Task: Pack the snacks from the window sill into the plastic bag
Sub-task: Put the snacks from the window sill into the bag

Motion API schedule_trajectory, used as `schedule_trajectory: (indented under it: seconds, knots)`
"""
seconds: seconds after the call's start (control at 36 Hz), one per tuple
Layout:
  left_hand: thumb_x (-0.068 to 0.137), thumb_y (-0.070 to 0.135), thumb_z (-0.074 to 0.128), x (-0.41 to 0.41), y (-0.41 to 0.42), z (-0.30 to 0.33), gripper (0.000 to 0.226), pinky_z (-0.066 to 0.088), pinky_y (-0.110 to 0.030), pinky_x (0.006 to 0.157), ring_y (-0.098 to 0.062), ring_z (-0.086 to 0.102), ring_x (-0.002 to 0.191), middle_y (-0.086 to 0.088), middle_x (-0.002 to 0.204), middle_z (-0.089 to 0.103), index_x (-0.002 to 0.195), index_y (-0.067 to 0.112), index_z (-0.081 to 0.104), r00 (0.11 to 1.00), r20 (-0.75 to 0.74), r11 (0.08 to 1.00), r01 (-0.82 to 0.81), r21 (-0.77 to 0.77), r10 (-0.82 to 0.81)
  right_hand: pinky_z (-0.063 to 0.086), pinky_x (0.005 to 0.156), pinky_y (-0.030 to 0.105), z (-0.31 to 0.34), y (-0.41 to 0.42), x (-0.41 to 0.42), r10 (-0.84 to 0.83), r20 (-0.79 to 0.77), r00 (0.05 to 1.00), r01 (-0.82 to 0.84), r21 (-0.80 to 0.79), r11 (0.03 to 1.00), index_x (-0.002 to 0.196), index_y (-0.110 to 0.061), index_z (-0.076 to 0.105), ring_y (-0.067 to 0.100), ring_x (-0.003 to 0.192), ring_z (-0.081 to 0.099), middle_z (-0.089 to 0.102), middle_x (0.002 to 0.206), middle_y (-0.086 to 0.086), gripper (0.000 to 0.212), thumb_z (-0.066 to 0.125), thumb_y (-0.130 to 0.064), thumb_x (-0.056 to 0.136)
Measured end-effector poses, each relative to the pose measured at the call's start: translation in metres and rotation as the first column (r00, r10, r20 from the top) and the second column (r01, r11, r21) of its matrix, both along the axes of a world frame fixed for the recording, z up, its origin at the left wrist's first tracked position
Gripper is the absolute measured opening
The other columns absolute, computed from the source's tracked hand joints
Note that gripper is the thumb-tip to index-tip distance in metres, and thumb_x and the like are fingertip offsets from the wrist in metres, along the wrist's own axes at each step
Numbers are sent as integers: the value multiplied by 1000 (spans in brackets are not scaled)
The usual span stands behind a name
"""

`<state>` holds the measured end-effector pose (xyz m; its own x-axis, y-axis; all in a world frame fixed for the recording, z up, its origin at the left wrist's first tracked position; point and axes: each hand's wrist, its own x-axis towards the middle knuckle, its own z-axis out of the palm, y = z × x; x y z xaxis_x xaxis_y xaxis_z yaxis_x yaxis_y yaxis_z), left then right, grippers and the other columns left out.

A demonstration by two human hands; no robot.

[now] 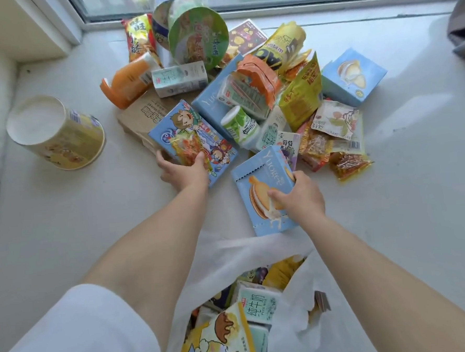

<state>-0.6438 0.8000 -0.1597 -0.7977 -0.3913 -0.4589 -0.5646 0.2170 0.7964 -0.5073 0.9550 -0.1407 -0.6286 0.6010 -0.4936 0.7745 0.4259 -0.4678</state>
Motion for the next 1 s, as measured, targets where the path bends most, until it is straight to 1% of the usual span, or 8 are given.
schedule_trajectory:
  seconds: [0.11, 0.25, 0.39, 0.5, 0.61, 0.75, 0.86, 1.0]
  knots:
    - [77, 28, 76, 11, -11, 8, 100, 46, -45, 99, -27, 53, 120, -8, 140, 42, 148, 34, 6, 995, -4, 995, 100, -31, -100, 42, 68, 32, 3, 0, 3, 17, 1, 1000, -17, -3, 1000, 112, -19, 48, 20, 87, 55, 59, 101, -2, 50, 68, -49, 77]
    - [74, 35, 76, 19, -31, 30, 74, 45, -38, 100, -26, 56, 115, -4, 128, 57, 136, 18, 40, 992, 85, 995, 95, 13, -96, 39, 68, 32, 15, -7, 12, -1, -101, 995, -1, -26, 1000, 119, -19, 44, 20, 83, 53, 52, 93, -6, 50, 63, -48, 82]
    - [75, 31, 75, 42, -57, 62, 59, 52, -45, 90, -24, 62, 102, -2, 117, 62, 128, 20, 50, 978, 22, 973, 205, 101, -208, 41, 68, 31, 33, -12, 31, -202, -321, 925, 147, -187, 971, 105, -24, 42, 14, 77, 54, 53, 85, -14, 35, 65, -39, 84]
    - [78, 27, 74, 66, -74, 100, 44, 54, -41, 84, -21, 62, 98, 2, 109, 60, 114, 23, 48, 943, -117, 942, 324, 94, -312, 40, 65, 25, 57, -8, 49, -350, -434, 830, 253, -267, 930, 114, -16, 45, 9, 75, 55, 54, 88, -12, 40, 67, -32, 84]
    - [79, 26, 74, 101, -96, 140, 40, 52, -24, 66, -7, 63, 89, 9, 102, 61, 109, 27, 47, 887, -234, 895, 431, 117, -397, 38, 73, 30, 69, -5, 74, -425, -457, 782, 335, -268, 904, 122, -8, 42, 19, 87, 52, 52, 104, 1, 49, 64, -33, 86]
    - [78, 26, 75, 154, -124, 158, 35, 57, -27, 68, -12, 67, 89, 4, 102, 65, 99, 32, 48, 761, -250, 762, 638, 115, -599, 38, 75, 32, 74, -8, 111, -481, -420, 769, 400, -270, 876, 117, -7, 43, 21, 88, 51, 50, 102, 3, 44, 63, -32, 87]
    - [75, 25, 77, 190, -133, 150, 35, 52, -17, 61, -3, 65, 80, 9, 92, 65, 94, 33, 49, 628, -201, 648, 760, -53, -752, 46, 80, 40, 79, -17, 133, -458, -394, 797, 396, -232, 889, 109, -10, 41, 28, 93, 56, 52, 103, 6, 39, 63, -33, 86]
    - [78, 30, 70, 215, -130, 126, 37, 51, -34, 69, -18, 60, 80, 4, 93, 62, 106, 32, 46, 493, -10, 453, 792, -408, -870, 47, 87, 47, 88, -29, 152, -413, -400, 818, 383, -157, 910, 111, -7, 43, 33, 99, 58, 53, 113, 13, 43, 63, -35, 85]
